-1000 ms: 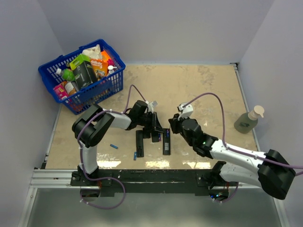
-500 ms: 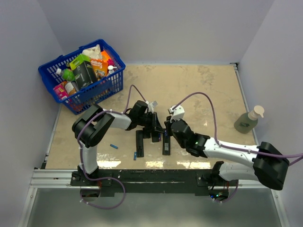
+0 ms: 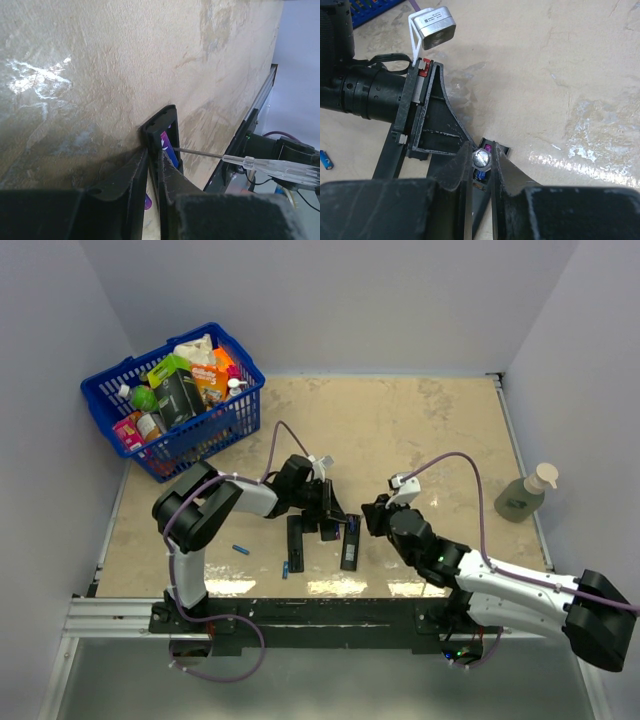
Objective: Unload the batteries from the remote control
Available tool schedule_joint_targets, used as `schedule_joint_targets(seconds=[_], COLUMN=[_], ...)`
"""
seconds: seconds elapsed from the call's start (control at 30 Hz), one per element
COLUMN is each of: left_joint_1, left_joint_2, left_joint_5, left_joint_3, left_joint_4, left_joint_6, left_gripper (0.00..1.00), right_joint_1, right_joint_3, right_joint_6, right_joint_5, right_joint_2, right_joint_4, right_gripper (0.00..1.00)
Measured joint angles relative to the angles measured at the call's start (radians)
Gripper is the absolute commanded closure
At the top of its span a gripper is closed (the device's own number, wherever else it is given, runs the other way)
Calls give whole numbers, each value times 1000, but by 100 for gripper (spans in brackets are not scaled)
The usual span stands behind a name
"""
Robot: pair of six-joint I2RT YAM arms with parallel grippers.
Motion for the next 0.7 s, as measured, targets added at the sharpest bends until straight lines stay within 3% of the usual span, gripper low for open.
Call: schedule_joint_targets(seconds=[0.7], left_joint_1=[-2], left_joint_2=[-22], left_joint_5=[-21], left_joint_3=[-19], left_joint_4=[-10], left_joint_6=[-11], left_gripper=[83], right_joint_1=[-36], right_joint_3=[5], right_joint_6=[-2], right_joint_5=[-51], right_joint_2=[33], right_joint_4=[48], right_gripper=[100])
